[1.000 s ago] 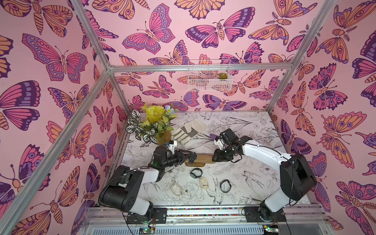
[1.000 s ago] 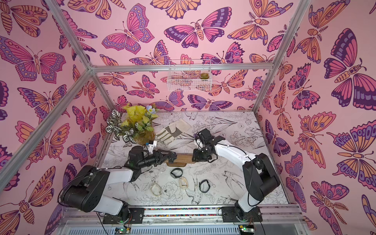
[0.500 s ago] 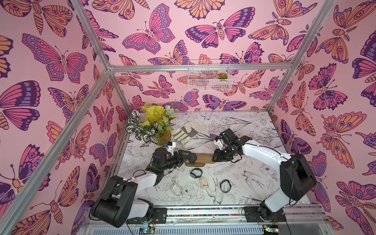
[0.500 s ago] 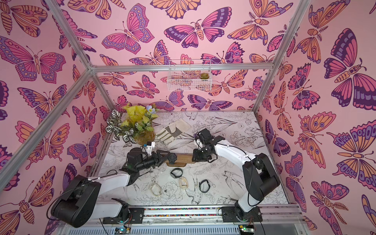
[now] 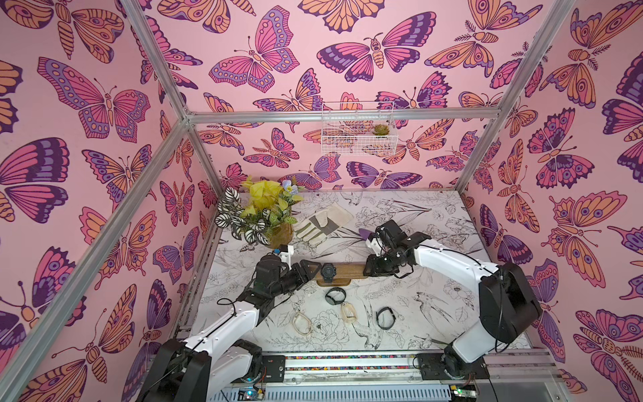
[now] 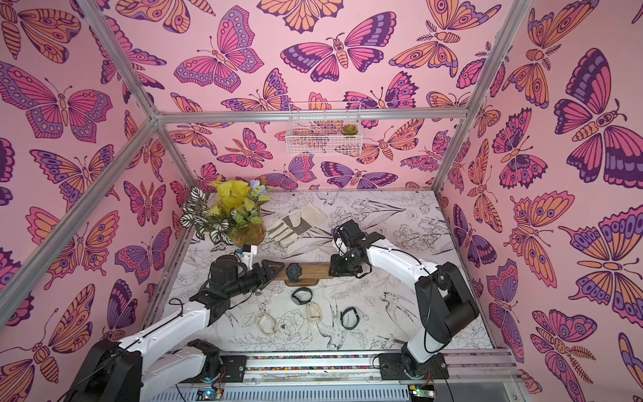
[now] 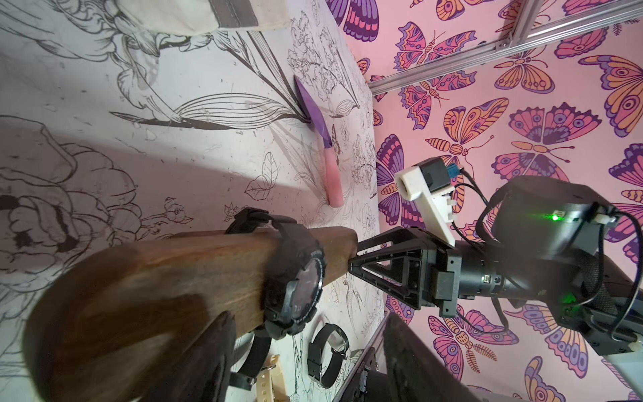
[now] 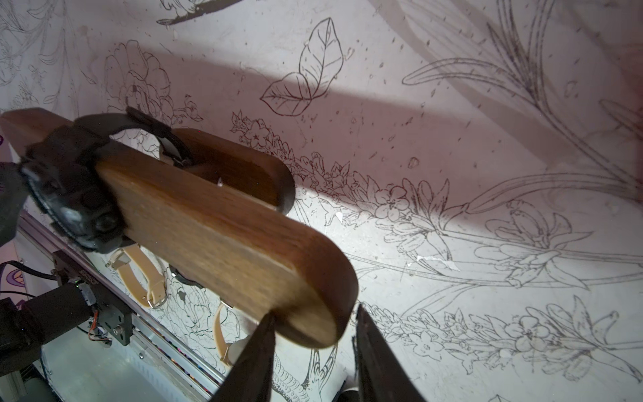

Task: Place watch on stand
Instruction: Place the watch on the stand, then pick up the watch at the center of the board.

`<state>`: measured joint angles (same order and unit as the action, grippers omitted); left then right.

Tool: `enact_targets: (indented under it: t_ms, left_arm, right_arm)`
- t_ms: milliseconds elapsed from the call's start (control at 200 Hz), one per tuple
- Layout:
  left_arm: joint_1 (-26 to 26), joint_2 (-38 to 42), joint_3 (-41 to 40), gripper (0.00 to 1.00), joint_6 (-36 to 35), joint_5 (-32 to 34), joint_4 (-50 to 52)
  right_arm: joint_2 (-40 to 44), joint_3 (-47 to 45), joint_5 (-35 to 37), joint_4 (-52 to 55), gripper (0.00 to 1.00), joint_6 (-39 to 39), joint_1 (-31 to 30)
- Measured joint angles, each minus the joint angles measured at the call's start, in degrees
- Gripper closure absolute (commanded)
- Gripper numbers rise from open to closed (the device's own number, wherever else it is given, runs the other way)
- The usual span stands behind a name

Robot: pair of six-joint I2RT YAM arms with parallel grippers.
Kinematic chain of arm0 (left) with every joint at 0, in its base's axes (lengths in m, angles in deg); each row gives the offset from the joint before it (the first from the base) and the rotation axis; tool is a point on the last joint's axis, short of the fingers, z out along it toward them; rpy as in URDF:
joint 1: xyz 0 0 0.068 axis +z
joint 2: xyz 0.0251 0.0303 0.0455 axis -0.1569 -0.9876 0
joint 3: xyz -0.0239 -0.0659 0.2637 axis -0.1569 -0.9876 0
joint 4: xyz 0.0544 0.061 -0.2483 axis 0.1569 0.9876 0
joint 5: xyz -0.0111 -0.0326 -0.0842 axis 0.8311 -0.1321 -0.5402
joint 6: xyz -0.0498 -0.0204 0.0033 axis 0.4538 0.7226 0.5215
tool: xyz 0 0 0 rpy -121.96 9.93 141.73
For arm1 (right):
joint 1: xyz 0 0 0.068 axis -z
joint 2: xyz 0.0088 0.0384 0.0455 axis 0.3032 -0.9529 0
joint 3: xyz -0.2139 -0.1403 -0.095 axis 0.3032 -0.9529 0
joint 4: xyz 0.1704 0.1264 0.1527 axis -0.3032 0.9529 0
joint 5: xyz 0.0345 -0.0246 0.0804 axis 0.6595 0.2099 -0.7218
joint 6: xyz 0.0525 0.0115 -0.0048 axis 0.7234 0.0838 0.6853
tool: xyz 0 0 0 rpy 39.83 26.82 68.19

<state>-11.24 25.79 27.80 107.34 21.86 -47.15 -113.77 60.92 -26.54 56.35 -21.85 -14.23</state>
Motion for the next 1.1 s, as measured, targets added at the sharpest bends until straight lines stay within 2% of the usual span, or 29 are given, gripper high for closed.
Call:
enact_targets:
  t_ms: [361, 486, 656, 816, 941, 1102]
  left_arm:
    - [0.00, 4.59, 5.18, 0.31, -3.72, 2.25, 7.63]
    - [0.00, 7.28, 7.21, 0.30, -5.99, 3.82, 12.04]
    - [0.61, 11.61, 8.85, 0.30, -8.31, 5.75, 18.27]
    - [3.58, 17.66, 8.85, 0.28, -9.03, 8.28, 25.14]
    - [7.30, 23.47, 8.85, 0.27, -9.03, 11.56, 32.00]
    - [11.54, 29.05, 9.33, 0.26, -9.01, 16.90, 42.40]
  right_arm:
    - [5.70, 0.00, 2.91, 4.31, 0.57, -0.20, -0.26]
    - [7.74, 0.00, 4.63, 5.73, 0.57, -0.20, -2.16]
    - [8.28, 1.22, 7.93, 8.02, 0.57, -0.02, -9.79]
    - [6.84, 4.83, 9.86, 8.83, 0.57, 0.63, -19.37]
    - [2.16, 9.25, 9.81, 8.74, 0.54, 0.94, -25.59]
    - [-6.16, 14.36, 8.39, 8.79, 0.54, 0.68, -30.45]
